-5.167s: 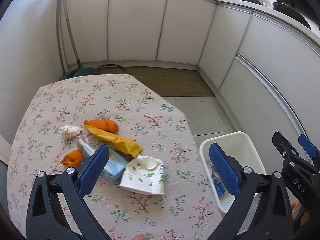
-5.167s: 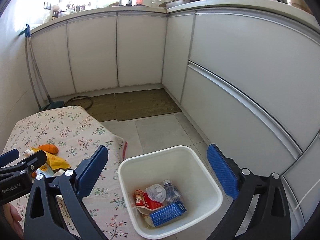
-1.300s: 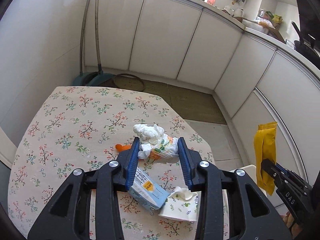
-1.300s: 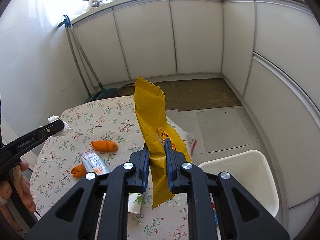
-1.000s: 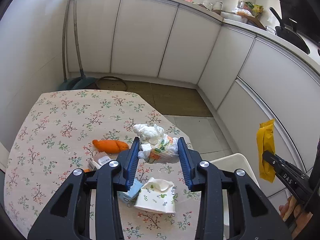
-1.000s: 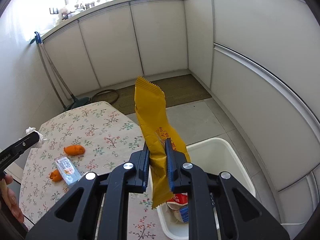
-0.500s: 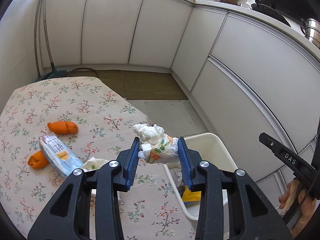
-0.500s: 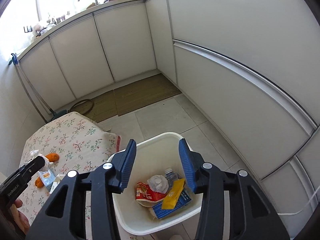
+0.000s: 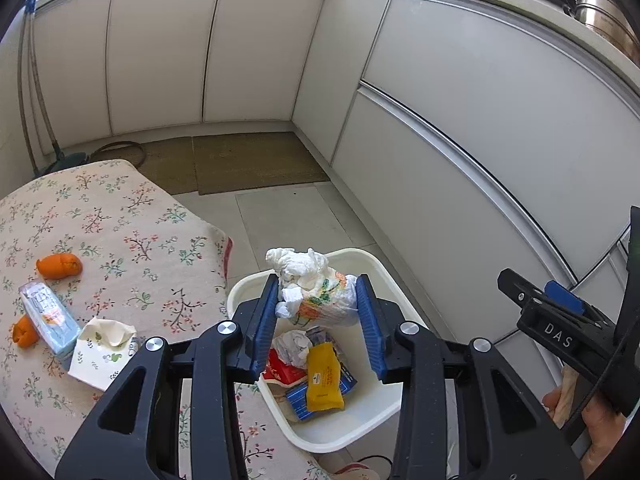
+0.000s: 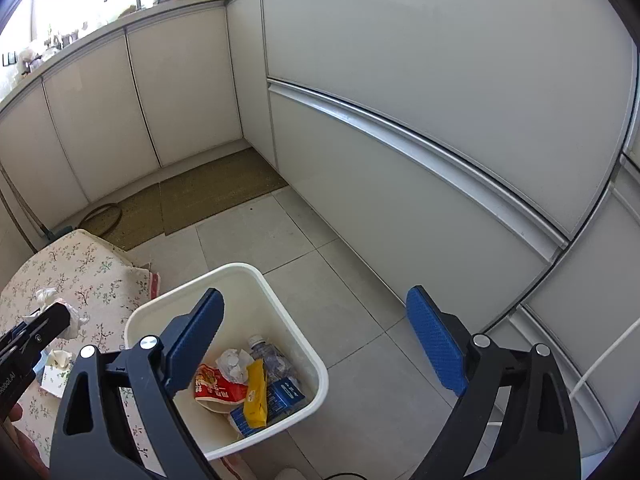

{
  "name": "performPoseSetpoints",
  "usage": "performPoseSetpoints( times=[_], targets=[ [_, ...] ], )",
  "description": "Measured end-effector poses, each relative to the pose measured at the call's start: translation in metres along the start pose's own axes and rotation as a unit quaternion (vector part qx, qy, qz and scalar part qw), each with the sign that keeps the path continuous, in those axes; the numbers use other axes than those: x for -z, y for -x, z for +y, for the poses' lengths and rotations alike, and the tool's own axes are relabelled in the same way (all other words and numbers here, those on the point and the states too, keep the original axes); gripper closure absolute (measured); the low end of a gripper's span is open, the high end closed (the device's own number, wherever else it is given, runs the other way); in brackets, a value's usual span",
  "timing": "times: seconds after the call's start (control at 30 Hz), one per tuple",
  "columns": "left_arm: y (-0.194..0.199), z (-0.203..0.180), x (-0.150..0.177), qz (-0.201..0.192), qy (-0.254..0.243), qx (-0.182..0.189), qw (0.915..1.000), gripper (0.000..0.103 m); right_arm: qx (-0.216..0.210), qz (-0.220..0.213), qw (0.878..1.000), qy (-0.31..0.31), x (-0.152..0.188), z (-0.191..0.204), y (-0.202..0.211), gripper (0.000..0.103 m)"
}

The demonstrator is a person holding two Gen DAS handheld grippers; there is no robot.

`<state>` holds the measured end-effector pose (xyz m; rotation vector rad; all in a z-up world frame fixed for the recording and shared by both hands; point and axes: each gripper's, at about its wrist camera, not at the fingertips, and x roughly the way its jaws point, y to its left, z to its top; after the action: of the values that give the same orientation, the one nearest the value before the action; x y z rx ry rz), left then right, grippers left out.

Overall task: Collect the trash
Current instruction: 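Lower the tissue into the bin and open the left tool, then grasp the blue milk carton with the left tool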

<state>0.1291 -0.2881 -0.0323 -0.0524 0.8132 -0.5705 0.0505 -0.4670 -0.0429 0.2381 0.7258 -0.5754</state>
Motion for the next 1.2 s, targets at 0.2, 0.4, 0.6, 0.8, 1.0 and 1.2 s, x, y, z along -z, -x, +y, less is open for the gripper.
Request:
performPoseSetpoints(
  times=[0.2,0.4,0.6,0.8,1.0,1.2],
  targets=[
    [-0.016,-0.014,-0.002,0.020,-0.014,0.004,0.9997,0.064,0.015,0.007,1.000,0.005,0.001,-0.009,-0.003,0.013],
    [-0.022,-0.016,-0.003,0.027,-0.018,-0.001,0.9995,0.044,0.012,0.012,1.000,0.010,0.002,-0.006,-0.005,0.012],
    [-0.019,-0.010,-0.002,0.023,-0.013,-0.017,0.9995,0.028,0.011,0.010,1.000,0.019,0.002,-0.001,-0.004,0.012],
    [-0.011,0.003,-0.002,0.018,-0.006,-0.038,0.9991,0.017,0.004,0.010,0.999,0.030,0.003,0.010,-0.003,0.012],
    [0.000,0.025,-0.001,0.016,0.008,-0.057,0.9982,0.014,-0.014,0.002,0.998,0.061,0.005,0.039,0.001,0.008],
    [0.012,0.051,-0.002,0.013,0.013,-0.080,0.9966,0.013,-0.027,-0.002,0.996,0.089,0.007,0.068,0.004,0.007]
  ],
)
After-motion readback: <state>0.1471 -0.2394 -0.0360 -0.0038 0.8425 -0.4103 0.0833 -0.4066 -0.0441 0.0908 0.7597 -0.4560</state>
